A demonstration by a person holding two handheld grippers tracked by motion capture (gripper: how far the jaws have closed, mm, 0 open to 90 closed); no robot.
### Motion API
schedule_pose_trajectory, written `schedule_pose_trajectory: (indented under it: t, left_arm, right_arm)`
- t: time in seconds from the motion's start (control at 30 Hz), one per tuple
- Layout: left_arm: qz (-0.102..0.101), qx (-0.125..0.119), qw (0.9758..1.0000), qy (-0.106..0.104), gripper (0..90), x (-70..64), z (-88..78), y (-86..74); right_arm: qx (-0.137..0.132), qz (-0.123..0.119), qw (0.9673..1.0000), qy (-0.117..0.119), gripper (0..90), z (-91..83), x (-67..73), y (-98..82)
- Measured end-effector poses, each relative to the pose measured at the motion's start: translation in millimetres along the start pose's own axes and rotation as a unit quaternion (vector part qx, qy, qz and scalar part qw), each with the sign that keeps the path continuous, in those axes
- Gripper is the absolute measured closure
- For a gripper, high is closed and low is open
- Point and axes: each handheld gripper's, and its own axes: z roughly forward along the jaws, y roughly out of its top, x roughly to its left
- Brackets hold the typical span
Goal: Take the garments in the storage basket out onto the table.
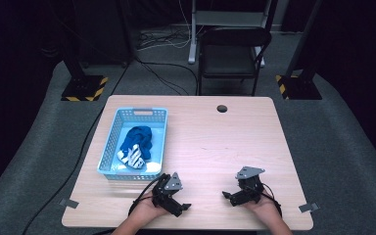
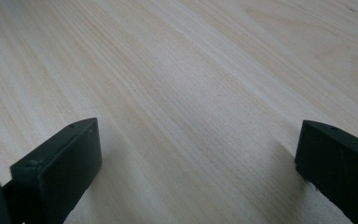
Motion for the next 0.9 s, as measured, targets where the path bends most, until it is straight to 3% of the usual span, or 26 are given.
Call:
schedule_pose_trajectory:
  t: [0.9]
  left_arm:
    - [0.001,-0.024,0.9996,-0.012,6.7,-6.7,-13.2,8.5]
  right_arm:
    - [0.000,0.001,1.0000,0.000,0.0,0.0,0.1,0.0]
